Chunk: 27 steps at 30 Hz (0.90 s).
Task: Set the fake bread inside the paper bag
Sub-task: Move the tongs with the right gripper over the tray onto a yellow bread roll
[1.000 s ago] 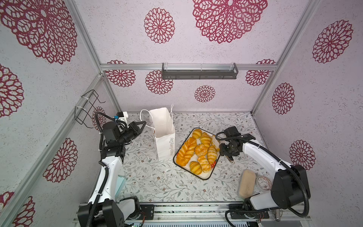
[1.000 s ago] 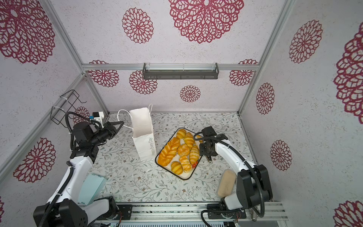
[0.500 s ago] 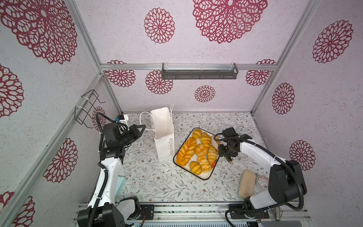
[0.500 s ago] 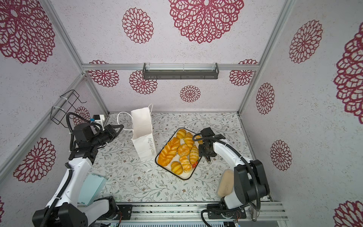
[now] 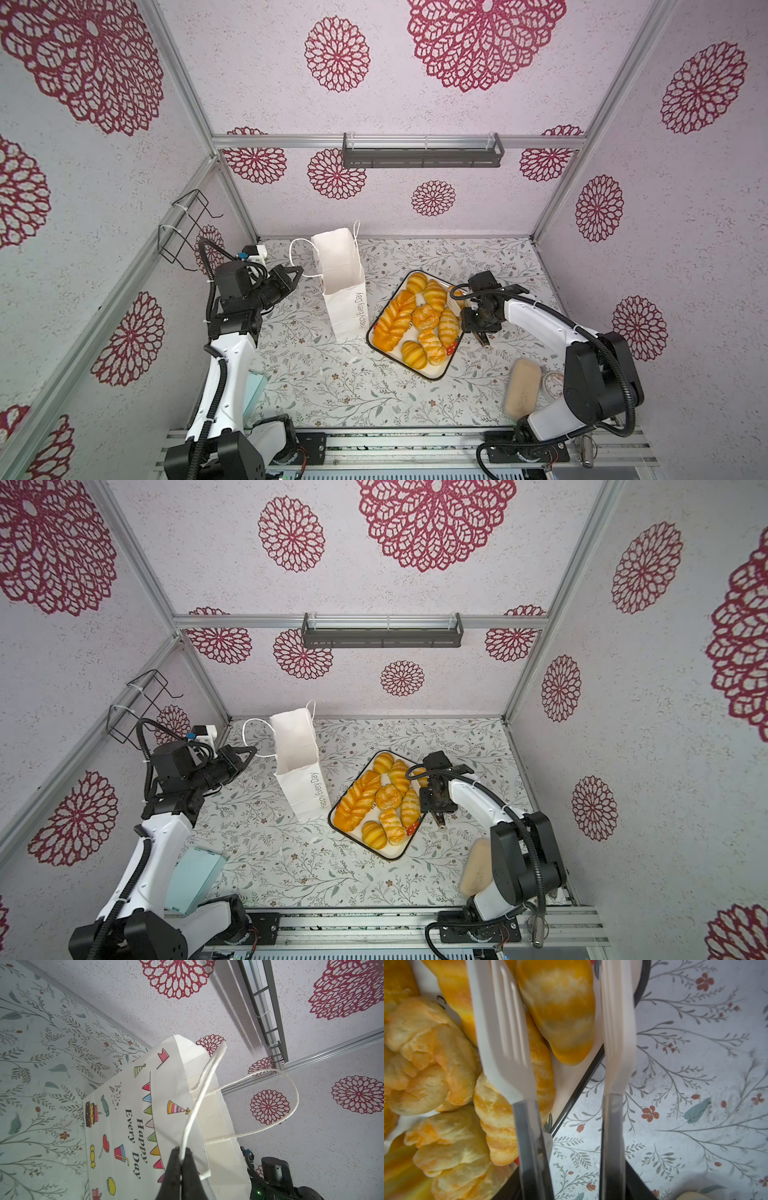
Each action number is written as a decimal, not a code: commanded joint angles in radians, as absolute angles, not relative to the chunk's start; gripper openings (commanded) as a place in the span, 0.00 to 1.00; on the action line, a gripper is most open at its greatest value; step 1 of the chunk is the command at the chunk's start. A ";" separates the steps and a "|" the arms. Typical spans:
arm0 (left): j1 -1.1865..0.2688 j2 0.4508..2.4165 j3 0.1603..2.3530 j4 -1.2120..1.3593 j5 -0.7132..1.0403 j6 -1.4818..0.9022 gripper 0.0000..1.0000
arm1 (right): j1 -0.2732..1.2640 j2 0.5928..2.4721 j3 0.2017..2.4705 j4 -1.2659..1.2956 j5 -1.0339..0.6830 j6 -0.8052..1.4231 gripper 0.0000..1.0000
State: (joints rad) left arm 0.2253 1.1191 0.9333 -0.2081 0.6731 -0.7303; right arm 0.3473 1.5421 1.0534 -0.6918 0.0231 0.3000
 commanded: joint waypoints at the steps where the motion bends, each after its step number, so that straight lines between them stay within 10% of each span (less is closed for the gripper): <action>1: 0.237 1.099 0.960 -0.219 0.669 -0.715 0.00 | 0.348 1.534 1.080 -0.686 0.053 0.290 0.47; 27: 0.252 1.113 0.950 -0.077 0.759 -0.788 0.00 | 0.346 1.441 1.123 -0.715 0.114 0.306 0.23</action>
State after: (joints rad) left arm 0.2478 1.1133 0.9508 -0.1284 0.7319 -0.7719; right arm 0.3477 1.4971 1.0843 -0.7162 0.0937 0.2901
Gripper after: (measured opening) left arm 0.053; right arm 0.279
